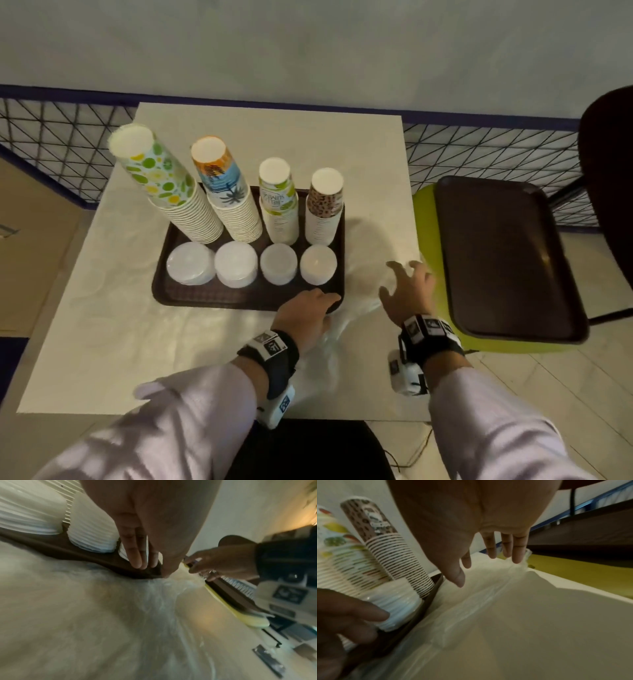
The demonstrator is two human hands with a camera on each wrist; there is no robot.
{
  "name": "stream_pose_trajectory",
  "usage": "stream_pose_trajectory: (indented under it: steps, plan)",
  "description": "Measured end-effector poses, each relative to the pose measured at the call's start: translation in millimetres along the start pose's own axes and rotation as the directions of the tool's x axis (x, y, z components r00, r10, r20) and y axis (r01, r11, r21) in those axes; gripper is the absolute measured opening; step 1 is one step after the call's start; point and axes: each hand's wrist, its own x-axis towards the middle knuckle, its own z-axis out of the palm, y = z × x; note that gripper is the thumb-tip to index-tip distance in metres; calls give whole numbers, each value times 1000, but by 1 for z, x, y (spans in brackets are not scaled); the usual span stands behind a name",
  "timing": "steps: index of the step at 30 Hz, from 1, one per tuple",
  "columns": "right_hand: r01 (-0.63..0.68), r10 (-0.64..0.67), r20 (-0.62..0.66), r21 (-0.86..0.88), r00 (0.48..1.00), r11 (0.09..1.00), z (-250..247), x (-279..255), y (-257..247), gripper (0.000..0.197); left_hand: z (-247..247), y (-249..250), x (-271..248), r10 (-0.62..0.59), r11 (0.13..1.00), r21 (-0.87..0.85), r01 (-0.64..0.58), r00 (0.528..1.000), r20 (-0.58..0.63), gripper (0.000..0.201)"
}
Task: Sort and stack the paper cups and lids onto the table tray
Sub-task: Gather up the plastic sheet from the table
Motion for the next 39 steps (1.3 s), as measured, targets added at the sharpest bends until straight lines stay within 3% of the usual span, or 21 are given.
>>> stream_pose_trajectory:
  steps: [4, 8, 13, 21, 23, 26, 33, 36, 39]
  plan:
    - [245, -202, 259, -147, 944, 958, 9, 13, -15, 63, 18, 1, 8, -100, 985, 141, 100, 995, -9, 36]
    - [345, -304, 223, -176, 926, 922, 30, -2, -27, 33, 25, -2, 15, -152, 962, 225, 153, 988, -23, 31]
    - [287, -265, 182, -111, 947, 951, 35, -10, -13, 18, 32, -8, 18, -176, 967, 181, 179, 984, -37, 37]
    - [313, -309, 193, 10, 931, 950, -2, -21, 5, 15, 38, -10, 20, -250, 963, 85, 256, 965, -78, 39]
    - [307, -307, 179, 29, 935, 951, -14, -23, 12, 15, 38, -11, 21, -281, 951, 111, 288, 957, -74, 31]
    - [291, -297, 127, 60, 946, 955, -28, -29, 27, 20, 47, -19, 21, -286, 956, 57, 289, 957, -45, 35]
    - [221, -213, 215, -14, 953, 975, -34, -48, 48, 11, 48, -24, 28, -230, 967, 108, 232, 973, -27, 36]
    - [147, -104, 291, -132, 951, 980, -32, -57, 50, 9, 51, -27, 30, -249, 963, 101, 248, 969, -10, 53]
    - [147, -119, 192, -138, 974, 980, -23, -67, 42, 26, 58, -33, 31, -228, 968, 105, 229, 973, -26, 64]
